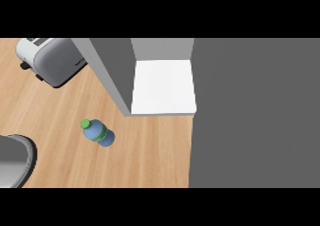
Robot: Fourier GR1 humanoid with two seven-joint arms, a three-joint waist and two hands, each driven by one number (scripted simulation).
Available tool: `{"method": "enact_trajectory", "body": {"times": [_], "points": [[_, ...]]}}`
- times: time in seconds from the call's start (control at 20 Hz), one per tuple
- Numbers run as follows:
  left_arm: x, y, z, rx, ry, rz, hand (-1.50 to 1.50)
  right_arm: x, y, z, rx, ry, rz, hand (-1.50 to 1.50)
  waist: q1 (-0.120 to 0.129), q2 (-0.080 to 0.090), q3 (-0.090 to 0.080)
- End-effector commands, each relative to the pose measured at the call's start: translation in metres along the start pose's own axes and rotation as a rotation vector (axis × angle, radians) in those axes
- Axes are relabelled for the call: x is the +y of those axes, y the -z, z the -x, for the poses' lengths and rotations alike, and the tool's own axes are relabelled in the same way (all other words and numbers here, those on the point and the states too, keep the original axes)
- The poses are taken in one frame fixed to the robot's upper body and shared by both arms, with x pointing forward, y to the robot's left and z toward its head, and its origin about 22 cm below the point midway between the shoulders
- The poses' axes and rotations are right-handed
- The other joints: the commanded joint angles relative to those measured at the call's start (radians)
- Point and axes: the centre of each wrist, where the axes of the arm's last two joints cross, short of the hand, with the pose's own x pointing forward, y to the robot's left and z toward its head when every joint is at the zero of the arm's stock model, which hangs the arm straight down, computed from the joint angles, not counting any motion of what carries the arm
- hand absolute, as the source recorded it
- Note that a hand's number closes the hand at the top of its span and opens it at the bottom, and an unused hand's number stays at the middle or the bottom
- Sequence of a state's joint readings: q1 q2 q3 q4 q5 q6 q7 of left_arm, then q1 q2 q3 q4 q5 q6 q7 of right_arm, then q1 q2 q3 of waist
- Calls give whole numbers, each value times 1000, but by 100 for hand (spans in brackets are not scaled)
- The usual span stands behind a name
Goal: Pick up the bottled water, place it into the cabinet and close the cabinet
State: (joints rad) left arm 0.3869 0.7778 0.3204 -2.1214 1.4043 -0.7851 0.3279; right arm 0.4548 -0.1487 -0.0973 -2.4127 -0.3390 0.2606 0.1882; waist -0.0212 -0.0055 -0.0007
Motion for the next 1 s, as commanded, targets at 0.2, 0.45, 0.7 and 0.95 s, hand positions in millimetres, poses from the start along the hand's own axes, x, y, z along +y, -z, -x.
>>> {"method": "enact_trajectory", "body": {"times": [0.2, 0.45, 0.7, 0.95], "points": [[30, 8, 14, 58, 39, -72, -150, 10, -14, -41, -97, 92, -50, -150, -12, 6, 0], [60, 12, 24, 87, 83, -111, -150, 11, -20, -34, -103, 89, -41, -150, -20, 6, -1], [67, 30, 71, 136, 105, -114, -150, 9, -27, -37, -77, 96, -71, -150, -31, 5, -2], [74, 52, 96, 136, 147, -100, -150, 7, -30, -38, -103, 99, -74, -150, -29, 4, -2]]}}
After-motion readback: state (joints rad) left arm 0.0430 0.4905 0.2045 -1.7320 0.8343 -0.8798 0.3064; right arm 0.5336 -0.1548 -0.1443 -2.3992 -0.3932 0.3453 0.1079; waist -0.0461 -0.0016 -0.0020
